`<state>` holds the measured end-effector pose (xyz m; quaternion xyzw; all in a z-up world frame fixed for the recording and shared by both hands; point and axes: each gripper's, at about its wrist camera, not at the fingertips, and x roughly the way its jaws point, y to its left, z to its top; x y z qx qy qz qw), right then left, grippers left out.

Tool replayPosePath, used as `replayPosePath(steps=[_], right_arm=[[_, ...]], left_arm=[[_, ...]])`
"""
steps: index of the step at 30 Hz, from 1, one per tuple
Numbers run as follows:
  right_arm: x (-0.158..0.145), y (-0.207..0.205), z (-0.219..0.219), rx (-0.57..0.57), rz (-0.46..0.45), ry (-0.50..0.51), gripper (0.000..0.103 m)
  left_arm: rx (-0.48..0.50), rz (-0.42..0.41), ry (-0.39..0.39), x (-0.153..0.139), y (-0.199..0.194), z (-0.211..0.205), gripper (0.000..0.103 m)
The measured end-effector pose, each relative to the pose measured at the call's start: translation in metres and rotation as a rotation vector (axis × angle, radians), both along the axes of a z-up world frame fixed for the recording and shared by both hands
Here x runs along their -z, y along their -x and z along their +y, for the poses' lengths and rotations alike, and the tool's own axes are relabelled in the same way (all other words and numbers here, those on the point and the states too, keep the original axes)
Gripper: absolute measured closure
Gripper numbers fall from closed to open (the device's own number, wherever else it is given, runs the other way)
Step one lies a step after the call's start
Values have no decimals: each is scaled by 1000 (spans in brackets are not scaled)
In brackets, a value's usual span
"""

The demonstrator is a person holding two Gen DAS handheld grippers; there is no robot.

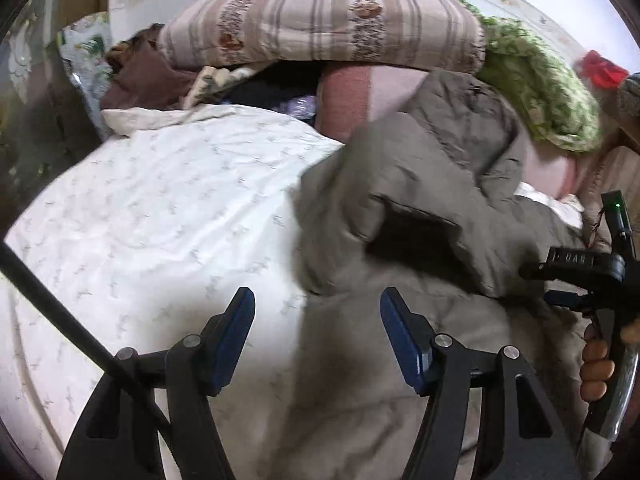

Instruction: Fold large clothes

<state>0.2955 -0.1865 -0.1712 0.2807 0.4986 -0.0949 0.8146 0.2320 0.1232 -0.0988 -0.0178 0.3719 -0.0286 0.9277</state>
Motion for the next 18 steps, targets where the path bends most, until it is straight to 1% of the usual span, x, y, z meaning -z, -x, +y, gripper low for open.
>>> replayPosePath(steps=[1, 2, 3, 4, 5, 7, 9, 11, 13, 15, 16, 18], right_arm=[[2, -3, 2, 23, 12, -10, 27], [3, -6, 5, 23, 29, -9, 41], [3, -11, 11, -4, 50, -4, 57], [-2, -13, 16, -28, 60, 38, 69], [-8, -14, 18, -41, 48, 69, 77], [-26, -10, 17, -55, 21, 166, 83], [-38, -7, 5, -23, 24, 261, 85], [-45, -2, -17, 33, 47, 368, 86], [-41, 3, -47, 98, 107, 456, 86], [-32, 7, -69, 137, 155, 501, 87], [-25, 8, -83, 163, 184, 507, 87], [-15, 9, -97, 184, 205, 503, 87]], left_arm=[[-5, 0, 4, 0, -1, 2, 39], [-6, 3, 12, 0, -2, 3, 39], [-4, 10, 24, 0, -3, 5, 39], [-1, 14, 33, 0, -3, 5, 39], [0, 19, 42, 0, -3, 6, 39], [-4, 21, 47, 0, -2, 5, 39], [-5, 24, 48, 0, 1, 5, 39], [2, 29, 58, -1, 2, 5, 39], [14, 37, 81, -1, 4, 4, 39], [23, 47, 81, 2, 4, 1, 39], [26, 52, 69, 3, 4, -2, 39], [28, 61, 44, 7, 2, -6, 39]])
